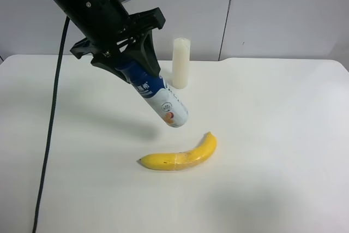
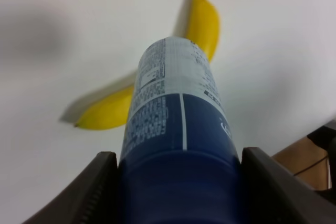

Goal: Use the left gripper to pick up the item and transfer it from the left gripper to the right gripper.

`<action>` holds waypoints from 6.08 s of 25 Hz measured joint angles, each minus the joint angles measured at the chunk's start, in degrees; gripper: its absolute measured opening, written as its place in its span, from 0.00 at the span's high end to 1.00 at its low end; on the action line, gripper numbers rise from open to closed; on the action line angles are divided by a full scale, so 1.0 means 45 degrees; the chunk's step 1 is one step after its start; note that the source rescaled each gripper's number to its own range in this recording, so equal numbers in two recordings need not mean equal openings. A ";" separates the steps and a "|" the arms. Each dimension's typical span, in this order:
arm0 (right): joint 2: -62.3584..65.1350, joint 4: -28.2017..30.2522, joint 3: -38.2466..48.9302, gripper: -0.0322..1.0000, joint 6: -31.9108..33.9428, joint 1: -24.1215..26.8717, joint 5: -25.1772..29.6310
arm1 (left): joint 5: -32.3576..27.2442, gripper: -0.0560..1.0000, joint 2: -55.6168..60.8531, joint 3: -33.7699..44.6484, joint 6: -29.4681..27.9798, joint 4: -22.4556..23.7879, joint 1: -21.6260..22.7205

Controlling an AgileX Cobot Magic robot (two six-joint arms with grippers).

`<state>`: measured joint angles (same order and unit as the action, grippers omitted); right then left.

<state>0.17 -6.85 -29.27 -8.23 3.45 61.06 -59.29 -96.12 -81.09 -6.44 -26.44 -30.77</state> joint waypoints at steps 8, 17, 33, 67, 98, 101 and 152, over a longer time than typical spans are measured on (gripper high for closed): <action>0.0000 0.0000 0.0000 0.00 0.0000 0.0000 0.0000 | 0.0612 0.95 0.0000 0.0000 0.1125 -0.1839 -0.0678; 0.0000 0.0000 0.0000 0.00 0.0000 0.0000 0.0000 | 0.0796 0.95 0.0000 0.0000 0.2844 -0.3844 -0.0713; 0.0000 0.0000 0.0000 0.00 0.0000 0.0000 0.0000 | 0.0661 0.95 0.0000 0.0000 0.3213 -0.3882 -0.0713; -0.7239 -0.1725 -0.2508 0.00 -0.2910 -0.3194 -0.0538 | 0.0462 0.95 0.0000 0.0000 0.3379 -0.3882 -0.0713; -1.4937 -0.0963 -0.4275 0.00 -0.7624 -0.8584 -0.4672 | 0.0413 0.95 0.0000 0.0000 0.3444 -0.4309 -0.0713; -1.5210 -0.1244 -0.4275 0.00 -0.8251 -0.8584 -0.5153 | 0.0413 0.95 0.0000 0.0000 0.3444 -0.4378 -0.0713; -1.5711 -0.1045 -0.4284 0.97 -0.9047 -0.9288 -0.6102 | 0.0247 0.95 0.0000 0.0000 0.3503 -0.5009 -0.0713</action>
<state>-70.53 -11.55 -48.55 -48.94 -38.35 33.60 -58.18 -96.12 -81.09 9.32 -48.98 -33.98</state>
